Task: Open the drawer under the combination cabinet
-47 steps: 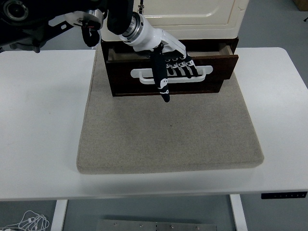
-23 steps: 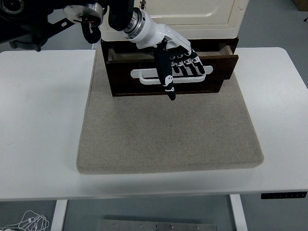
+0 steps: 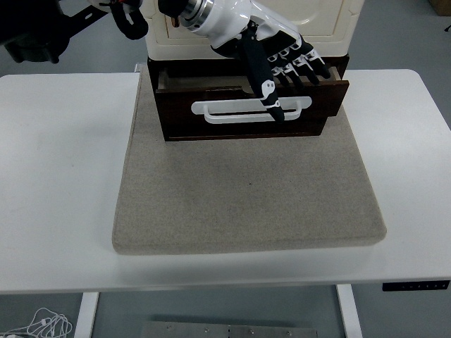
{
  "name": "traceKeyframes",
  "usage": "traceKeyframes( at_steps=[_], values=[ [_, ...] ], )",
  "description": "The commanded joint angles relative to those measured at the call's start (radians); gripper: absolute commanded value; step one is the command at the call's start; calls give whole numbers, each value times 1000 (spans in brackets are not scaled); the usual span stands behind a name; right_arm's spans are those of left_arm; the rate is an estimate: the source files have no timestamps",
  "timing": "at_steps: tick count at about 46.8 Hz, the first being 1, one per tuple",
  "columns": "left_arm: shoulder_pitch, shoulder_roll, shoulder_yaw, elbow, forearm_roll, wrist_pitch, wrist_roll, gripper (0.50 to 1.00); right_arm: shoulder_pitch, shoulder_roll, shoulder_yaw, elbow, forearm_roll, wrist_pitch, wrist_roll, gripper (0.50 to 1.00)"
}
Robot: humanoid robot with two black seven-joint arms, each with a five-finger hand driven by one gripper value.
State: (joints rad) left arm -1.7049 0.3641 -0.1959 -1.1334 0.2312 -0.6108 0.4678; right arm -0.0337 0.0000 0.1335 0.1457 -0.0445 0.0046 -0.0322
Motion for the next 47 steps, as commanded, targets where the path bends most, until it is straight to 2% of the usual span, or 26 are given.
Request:
traceKeyframes(
  at_steps=[1,8,18,28,37,47],
  values=[
    [8,3,-33,1,-7,0,-1,1000,0,0,0,0,0,0,0,926],
    [25,6,-94,12,-12,0,-17,1000,0,0,0,0,0,0,0,926],
    [119,-8,-422,64,-30,0,-46,1000,0,0,0,0,0,0,0,926],
    [174,-43,-723,98,-29,5,-178,1000,0,0,0,0,0,0,0,926],
    [160,-42,-861,178,-30,210,-324,1000,0,0,0,0,0,0,0,926],
    [151,-30,-941,264,-29,500,-442,1000,0,0,0,0,0,0,0,926]
  ],
)
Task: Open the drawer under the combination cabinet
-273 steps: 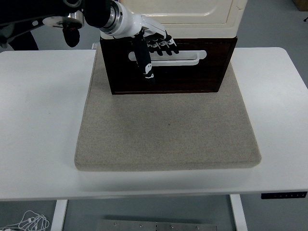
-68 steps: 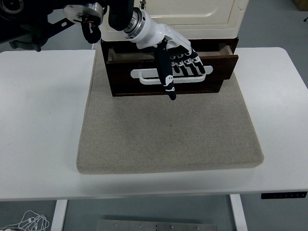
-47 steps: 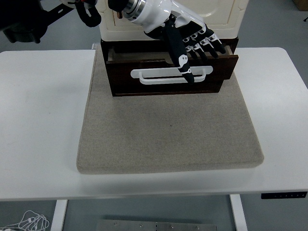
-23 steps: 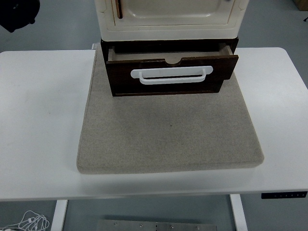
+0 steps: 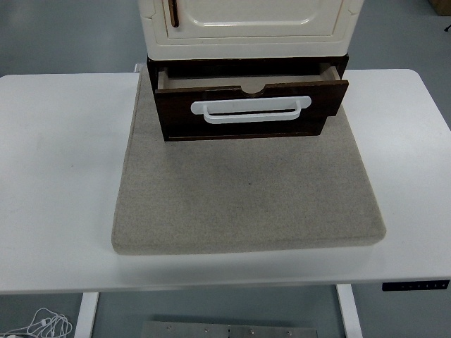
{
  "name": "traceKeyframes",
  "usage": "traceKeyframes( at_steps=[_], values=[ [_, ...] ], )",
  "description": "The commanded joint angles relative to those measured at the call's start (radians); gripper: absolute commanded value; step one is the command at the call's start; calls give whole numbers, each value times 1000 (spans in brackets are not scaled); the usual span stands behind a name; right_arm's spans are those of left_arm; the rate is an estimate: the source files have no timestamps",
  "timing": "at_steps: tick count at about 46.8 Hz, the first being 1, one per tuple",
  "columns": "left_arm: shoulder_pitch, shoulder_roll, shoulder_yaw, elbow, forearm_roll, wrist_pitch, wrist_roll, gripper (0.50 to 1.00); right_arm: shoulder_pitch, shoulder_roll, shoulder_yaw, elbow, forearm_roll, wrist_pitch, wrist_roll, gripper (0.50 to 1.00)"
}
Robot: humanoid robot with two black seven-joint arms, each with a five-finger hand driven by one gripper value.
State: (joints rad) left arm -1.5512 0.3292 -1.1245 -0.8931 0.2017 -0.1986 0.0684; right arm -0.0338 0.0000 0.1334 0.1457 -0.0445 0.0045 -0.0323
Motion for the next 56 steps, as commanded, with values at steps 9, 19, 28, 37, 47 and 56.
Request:
traceKeyframes(
  at_steps=[9,19,28,37,47,56],
  values=[
    [-3,31,-20,132,-1,283,-125,1000,0,0,0,0,0,0,0,926],
    [6,60,2,325,5,418,-130,1000,0,0,0,0,0,0,0,926],
    [92,96,32,433,-1,291,-110,1000,0,0,0,0,0,0,0,926],
    [184,93,57,473,-28,200,-64,1000,0,0,-2,0,0,5,0,926],
    [278,57,58,543,-142,105,14,1000,0,0,-2,0,0,6,0,926],
    [385,14,60,540,-143,73,22,1000,-5,0,-2,2,-2,8,0,926]
  ],
)
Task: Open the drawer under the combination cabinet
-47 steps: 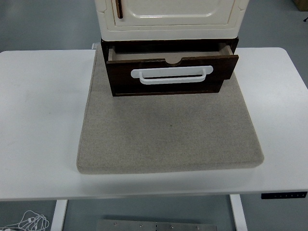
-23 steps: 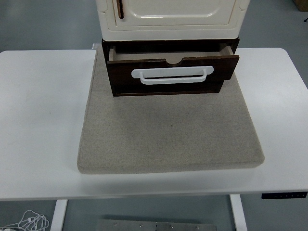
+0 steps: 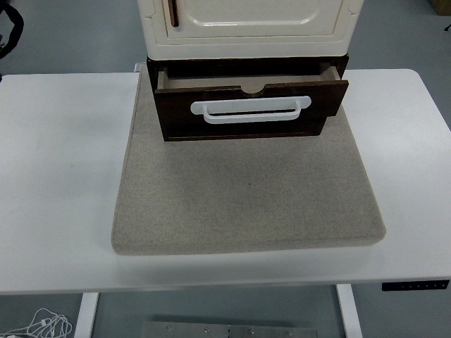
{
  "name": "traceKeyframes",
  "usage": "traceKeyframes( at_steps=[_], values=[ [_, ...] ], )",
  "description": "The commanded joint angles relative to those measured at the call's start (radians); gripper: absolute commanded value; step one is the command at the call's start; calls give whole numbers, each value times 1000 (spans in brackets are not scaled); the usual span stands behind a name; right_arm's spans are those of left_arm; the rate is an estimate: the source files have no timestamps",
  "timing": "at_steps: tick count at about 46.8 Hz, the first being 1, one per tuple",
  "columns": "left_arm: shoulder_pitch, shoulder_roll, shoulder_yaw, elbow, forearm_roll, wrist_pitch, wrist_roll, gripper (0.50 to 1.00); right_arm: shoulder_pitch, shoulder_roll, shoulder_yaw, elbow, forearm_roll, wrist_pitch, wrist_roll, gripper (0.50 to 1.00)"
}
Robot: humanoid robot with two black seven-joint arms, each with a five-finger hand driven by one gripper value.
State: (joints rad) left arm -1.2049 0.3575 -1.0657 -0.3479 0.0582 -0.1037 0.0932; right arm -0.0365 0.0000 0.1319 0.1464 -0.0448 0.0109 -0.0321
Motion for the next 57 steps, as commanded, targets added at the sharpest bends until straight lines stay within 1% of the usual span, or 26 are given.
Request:
traceKeyframes(
  at_steps=[1,6,8,11,13,16,18,22,25,29,32,42,44,48,51,57],
  values=[
    [50,-20,1,-5,-1,-34,-10,1000,-2,0,0,1,-1,1,0,926],
    [88,-45,-3,-3,-4,-89,-35,1000,-2,0,0,2,-3,3,0,926],
    [107,-54,-8,-2,-6,-106,-58,1000,-2,0,2,2,-4,3,0,926],
    [128,-63,-10,-2,-27,-131,-108,1000,-3,0,2,4,-4,3,0,926],
    [137,-66,-8,-2,-52,-151,-128,1000,-2,0,2,6,-4,4,0,926],
    [151,-69,-4,-2,-89,-186,-145,1000,-3,0,2,9,-4,4,0,926],
    [159,-75,-3,1,-107,-209,-147,1000,-5,0,2,10,-4,4,0,926],
    [169,-98,-2,6,-113,-228,-151,1000,-5,0,2,13,-4,4,0,926],
    [173,-112,-2,9,-112,-228,-176,1000,-5,0,2,15,-4,4,0,926],
    [174,-130,-2,14,-112,-223,-227,1000,-5,0,2,15,-4,6,0,926],
    [174,-147,0,23,-112,-215,-240,1000,-5,0,2,15,-4,4,-2,926],
    [173,-180,-8,66,-115,-209,-244,1000,-5,0,3,15,-4,4,-2,926],
    [171,-187,-8,70,-115,-192,-244,1000,-5,0,3,15,-4,4,-2,926],
    [170,-206,-10,72,-115,-127,-244,1000,-5,0,5,15,-4,4,-2,926],
    [168,-210,-10,70,-118,-114,-244,1000,-5,0,6,15,-3,4,-2,926],
    [168,-219,-10,66,-141,-114,-244,1000,-5,0,8,13,-1,4,-3,926]
  ],
)
